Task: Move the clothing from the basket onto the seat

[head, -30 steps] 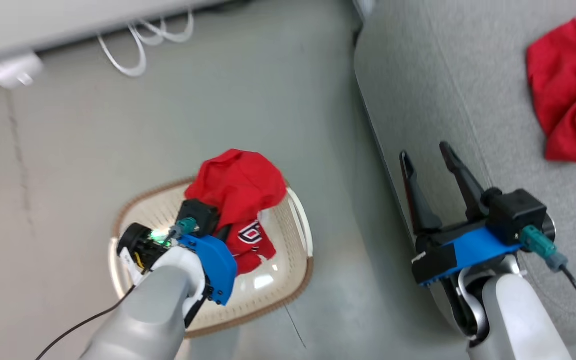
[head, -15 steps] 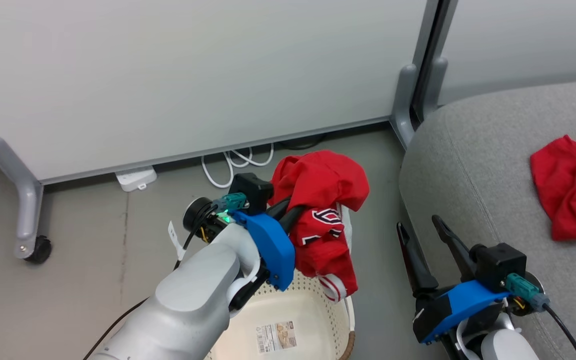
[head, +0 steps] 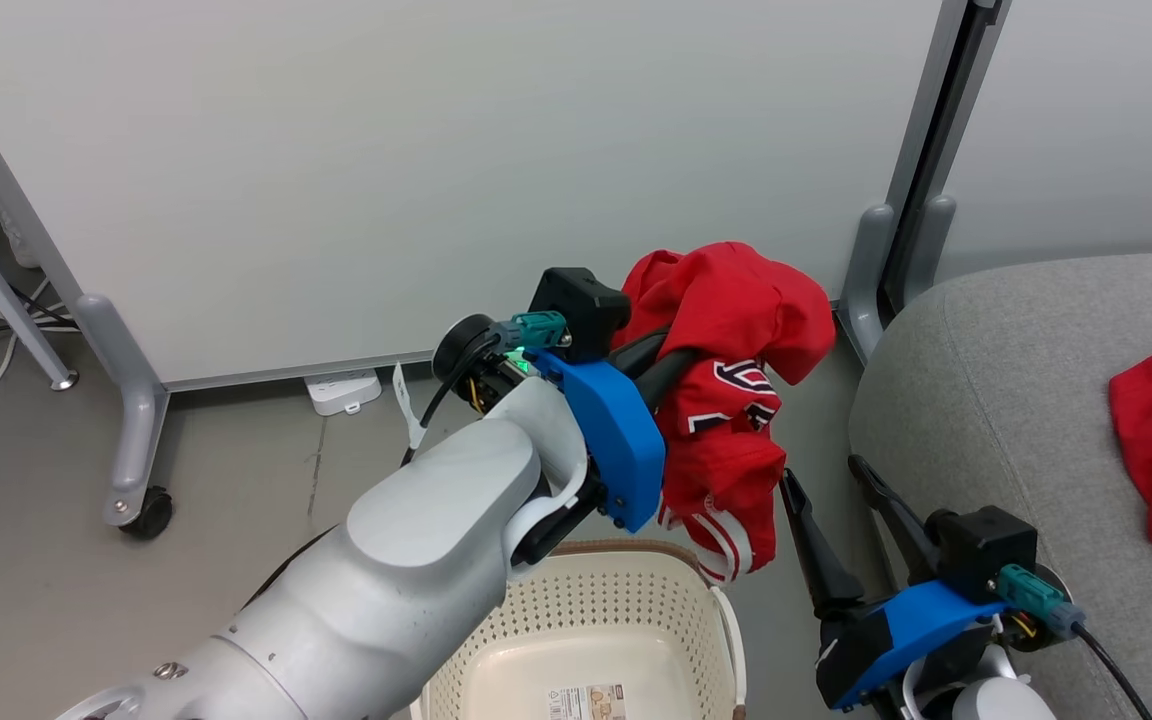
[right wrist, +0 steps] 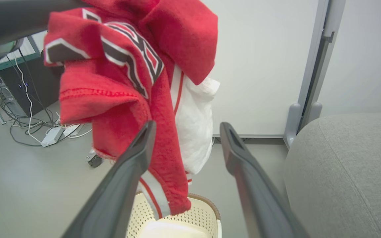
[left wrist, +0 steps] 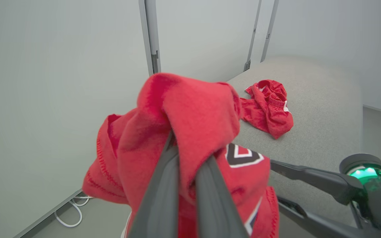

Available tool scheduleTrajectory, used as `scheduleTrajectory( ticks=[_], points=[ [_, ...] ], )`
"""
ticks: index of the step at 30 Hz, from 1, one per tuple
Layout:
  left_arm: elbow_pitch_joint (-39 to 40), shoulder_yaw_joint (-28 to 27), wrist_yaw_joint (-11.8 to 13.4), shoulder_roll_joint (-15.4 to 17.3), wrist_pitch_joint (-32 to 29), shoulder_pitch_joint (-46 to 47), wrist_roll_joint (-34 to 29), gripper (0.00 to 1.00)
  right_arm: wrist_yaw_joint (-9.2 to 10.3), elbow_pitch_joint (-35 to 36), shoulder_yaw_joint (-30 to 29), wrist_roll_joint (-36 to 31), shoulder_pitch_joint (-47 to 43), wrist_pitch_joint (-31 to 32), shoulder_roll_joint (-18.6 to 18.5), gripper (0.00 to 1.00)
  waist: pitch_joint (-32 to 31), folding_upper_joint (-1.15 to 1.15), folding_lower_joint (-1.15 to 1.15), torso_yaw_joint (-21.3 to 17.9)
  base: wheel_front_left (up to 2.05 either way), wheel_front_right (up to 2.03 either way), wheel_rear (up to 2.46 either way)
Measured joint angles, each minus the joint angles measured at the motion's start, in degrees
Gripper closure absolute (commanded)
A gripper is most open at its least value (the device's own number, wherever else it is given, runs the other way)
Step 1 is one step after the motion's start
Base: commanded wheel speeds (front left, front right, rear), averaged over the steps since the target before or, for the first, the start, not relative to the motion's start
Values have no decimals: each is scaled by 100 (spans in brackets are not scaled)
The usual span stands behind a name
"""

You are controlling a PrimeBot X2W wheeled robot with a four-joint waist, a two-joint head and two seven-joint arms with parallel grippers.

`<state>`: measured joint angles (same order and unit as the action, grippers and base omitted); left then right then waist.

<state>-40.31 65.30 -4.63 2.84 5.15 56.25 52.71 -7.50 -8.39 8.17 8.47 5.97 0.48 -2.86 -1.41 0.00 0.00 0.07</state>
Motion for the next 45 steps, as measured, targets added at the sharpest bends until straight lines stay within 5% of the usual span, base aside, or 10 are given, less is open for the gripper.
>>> scheduleTrajectory(
  ticks=[14, 33, 34, 35, 36, 45],
  points=[
    [-11, 442, 130, 2, 258, 80, 443, 100, 0, -56, 682, 116, 165, 234, 0, 0, 26, 0, 0, -15, 0, 0, 0],
    [96, 742, 197, 1, 398, 191, 779, 100, 0, -2040, 1386, 1024, 1886, -402, -1, 0, 72, 0, 1, 74, 0, 0, 0],
    [96, 745, 198, 1, 401, 191, 791, 100, 0, -2109, 1418, 1076, 1942, -466, -2, 62, 70, 0, 1, 73, 0, 0, 0],
    [96, 750, 199, 1, 402, 191, 808, 100, 0, -2172, 1455, 1106, 1997, -515, 1, 88, 68, 0, 1, 71, 0, 0, 0],
    [94, 755, 200, 1, 402, 192, 817, 100, 0, -2226, 1486, 1113, 2037, -576, 1, 98, 66, 0, 1, 68, 0, 0, 0],
    [63, 792, 205, 1, 437, 192, 865, 100, 0, -2619, 1593, 1131, 2213, -849, 1, 100, 67, 0, 1, 37, 0, 0, 0]
  ],
)
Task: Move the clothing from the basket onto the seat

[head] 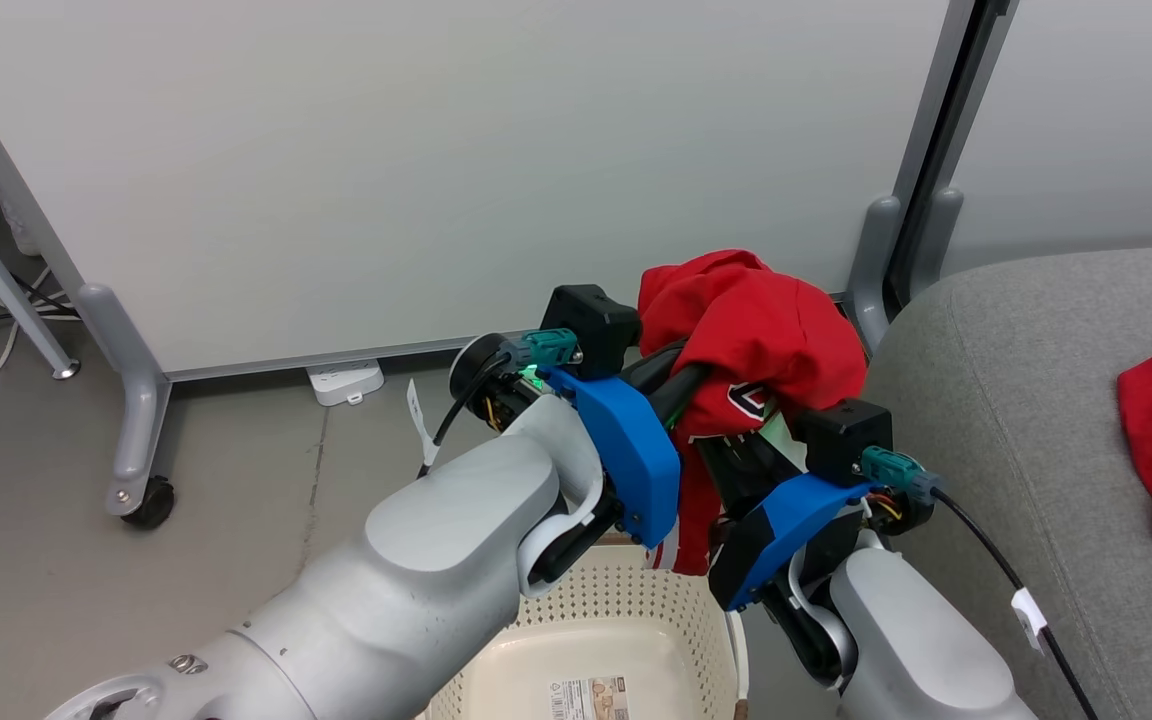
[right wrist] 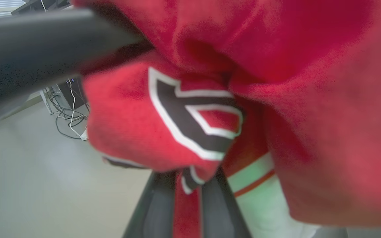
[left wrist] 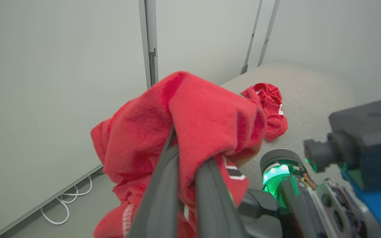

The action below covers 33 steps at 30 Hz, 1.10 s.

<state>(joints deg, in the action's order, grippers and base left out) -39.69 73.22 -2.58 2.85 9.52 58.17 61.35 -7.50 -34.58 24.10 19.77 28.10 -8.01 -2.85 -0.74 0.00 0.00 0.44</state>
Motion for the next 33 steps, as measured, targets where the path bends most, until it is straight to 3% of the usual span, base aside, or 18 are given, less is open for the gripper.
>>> scheduleTrajectory(
  ticks=[23, 24, 25, 26, 33],
  points=[
    [-74, 31, 7, 1, 76, -1, 124, 100, 0, -275, 124, -10, 104, -133, 1, 100, -1, 0, 0, -62, 0, 0, 0],
    [-68, 31, -8, 1, 74, -1, 133, 74, 0, -276, 120, -13, 105, -135, 1, 100, 0, 0, 0, -62, 0, 0, 0],
    [-57, 31, -11, 1, 58, -1, 157, 15, 0, -277, 118, -27, 106, -141, 1, 100, 3, 0, 0, -61, 0, 0, 0],
    [-40, 31, -32, 2, 59, -2, 156, 0, 0, -278, 116, -44, 106, -157, 0, 100, 5, 0, 0, -59, 0, 0, 0],
    [-53, 25, -57, -3, 376, -71, -18, 0, 1, -265, 46, -209, 112, -188, -1, 100, 33, 0, 0, -32, 0, 0, 0]
  ],
)
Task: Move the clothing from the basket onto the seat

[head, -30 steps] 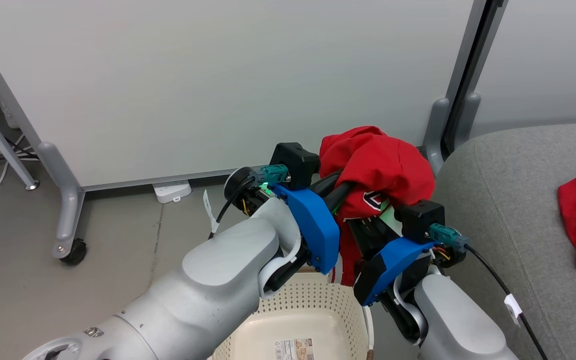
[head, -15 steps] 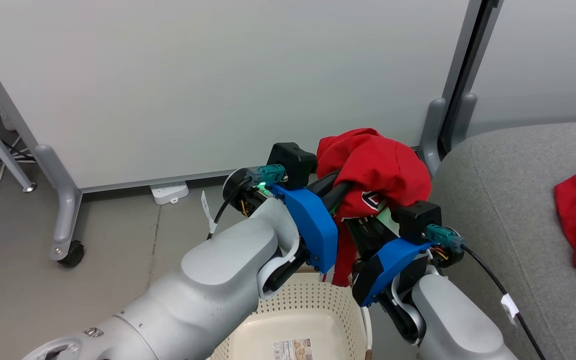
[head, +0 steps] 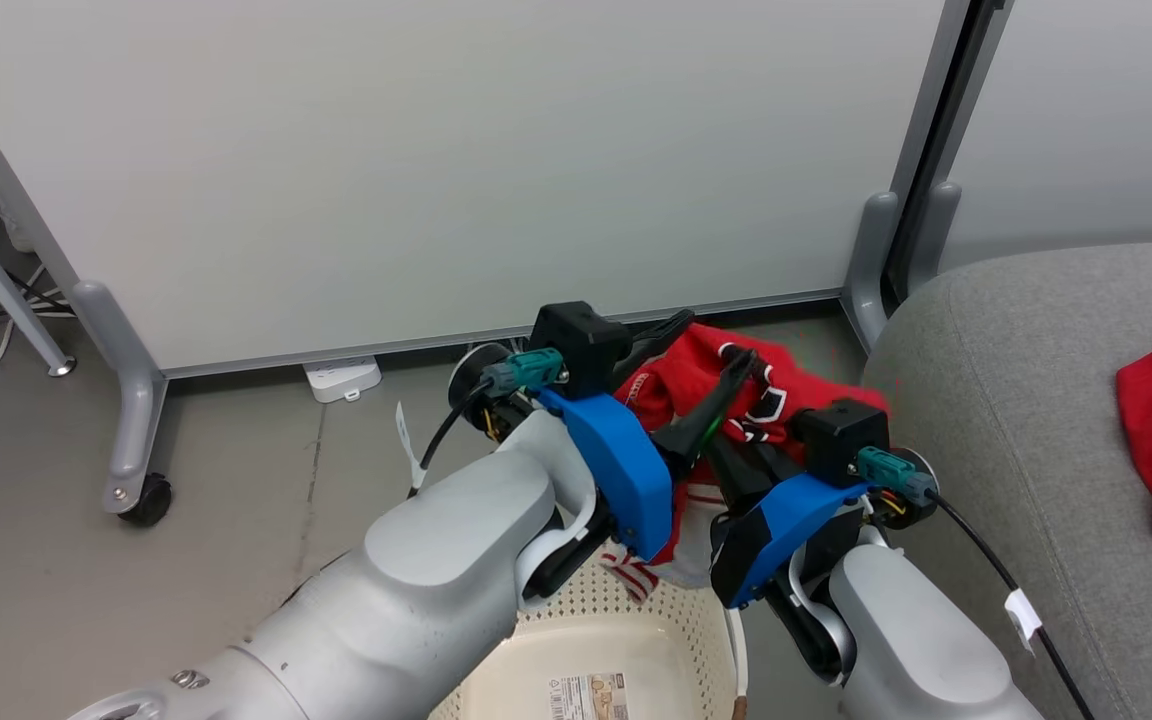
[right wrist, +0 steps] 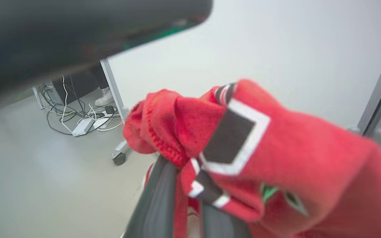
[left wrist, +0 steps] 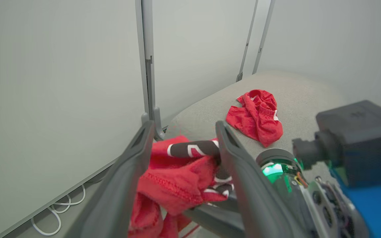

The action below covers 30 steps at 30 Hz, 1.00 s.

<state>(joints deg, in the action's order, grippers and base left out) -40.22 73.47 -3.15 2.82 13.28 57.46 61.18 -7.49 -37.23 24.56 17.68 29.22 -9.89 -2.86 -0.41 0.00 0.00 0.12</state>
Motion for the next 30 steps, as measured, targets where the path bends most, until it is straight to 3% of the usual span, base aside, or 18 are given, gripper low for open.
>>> scheduleTrajectory(
  ticks=[5, 13, 18, 24, 30],
  points=[
    [87, -333, 31, 108, 154, -383, -253, 0, -1, 57, -145, -147, -3, -10, 1, 100, 20, 0, 0, 47, 0, 0, 0],
    [1659, -2001, 481, 956, 177, -2186, -1757, 0, -1, 256, -390, -311, -105, 19, 1, 100, 35, 0, 0, 104, 0, 0, 0],
    [2427, -2889, 549, 1272, 177, -3385, -2616, 0, -1, 400, -556, -432, -194, 89, 0, 100, 59, 0, 0, 130, 0, 0, 0],
    [2761, -3857, 471, 1319, 178, -4465, -3241, 0, -1, 570, -694, -555, -314, 192, 1, 100, 64, 0, 0, 155, 0, 0, 0],
    [2882, -4585, 288, 1133, 178, -5010, -3743, 0, -1, 728, -808, -608, -424, 289, 0, 100, 40, 0, 0, 153, 0, 0, 0]
  ],
)
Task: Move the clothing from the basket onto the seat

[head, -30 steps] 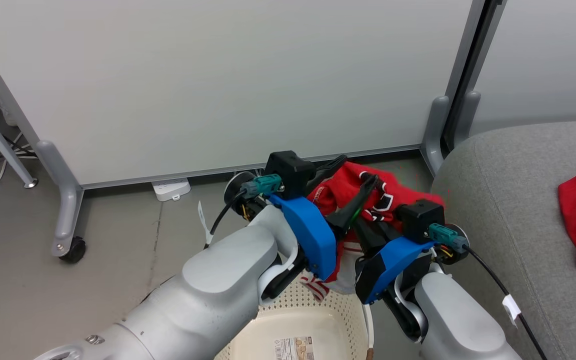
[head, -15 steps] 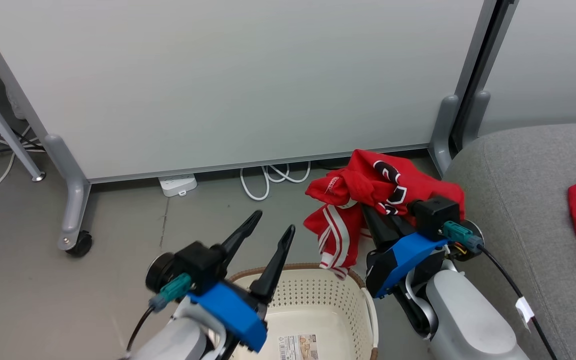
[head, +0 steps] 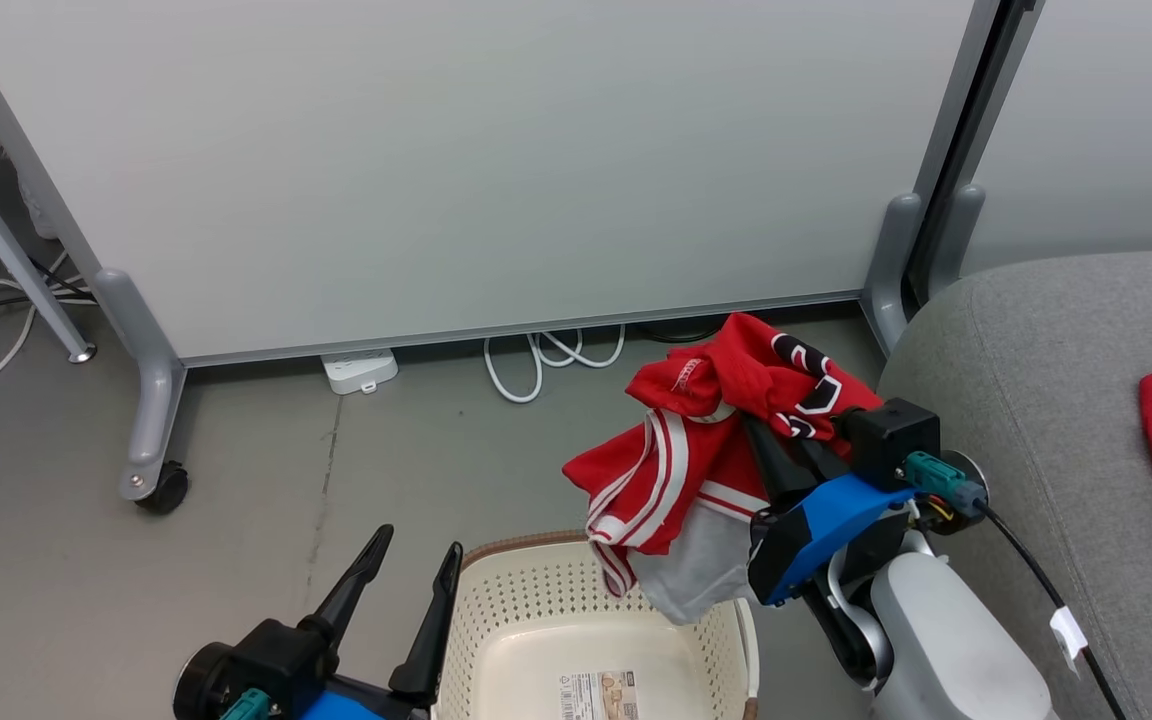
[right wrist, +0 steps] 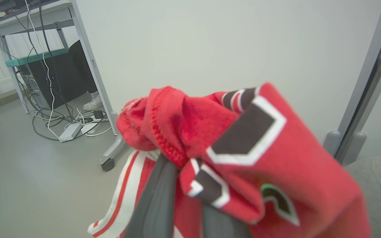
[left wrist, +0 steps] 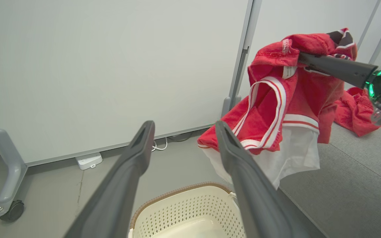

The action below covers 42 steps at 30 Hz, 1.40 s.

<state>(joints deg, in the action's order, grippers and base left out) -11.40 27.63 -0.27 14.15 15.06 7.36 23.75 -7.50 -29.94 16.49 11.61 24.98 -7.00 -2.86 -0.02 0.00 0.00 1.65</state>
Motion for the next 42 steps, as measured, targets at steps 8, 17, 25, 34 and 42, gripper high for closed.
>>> scheduleTrajectory(
  ticks=[8, 17, 25, 34, 42],
  points=[
    [-58, -479, -321, -248, 0, -140, -488, 0, 0, 137, -37, -16, -77, 97, 1, 100, 7, 0, 0, -73, 0, 0, 0],
    [-96, -759, -537, -386, 0, -162, -793, 0, 0, 247, -30, 31, -78, 93, 1, 100, 100, 0, 0, -637, 0, 0, 0],
    [-96, -808, -645, -513, -1, 14, -946, 0, 0, 232, -143, 1, -63, 68, 0, 100, 245, 0, 0, -1514, 0, 0, 0],
    [-145, -739, -695, -561, 0, 163, -1028, 0, 0, 224, -231, 21, -65, -16, -3, 100, 443, 0, 1, -2533, 0, 0, 0],
    [-144, -687, -704, -482, 0, 280, -1071, 0, 0, 215, -298, 44, -119, -59, -4, 100, 669, 0, 1, -3209, 0, 0, 0]
  ],
)
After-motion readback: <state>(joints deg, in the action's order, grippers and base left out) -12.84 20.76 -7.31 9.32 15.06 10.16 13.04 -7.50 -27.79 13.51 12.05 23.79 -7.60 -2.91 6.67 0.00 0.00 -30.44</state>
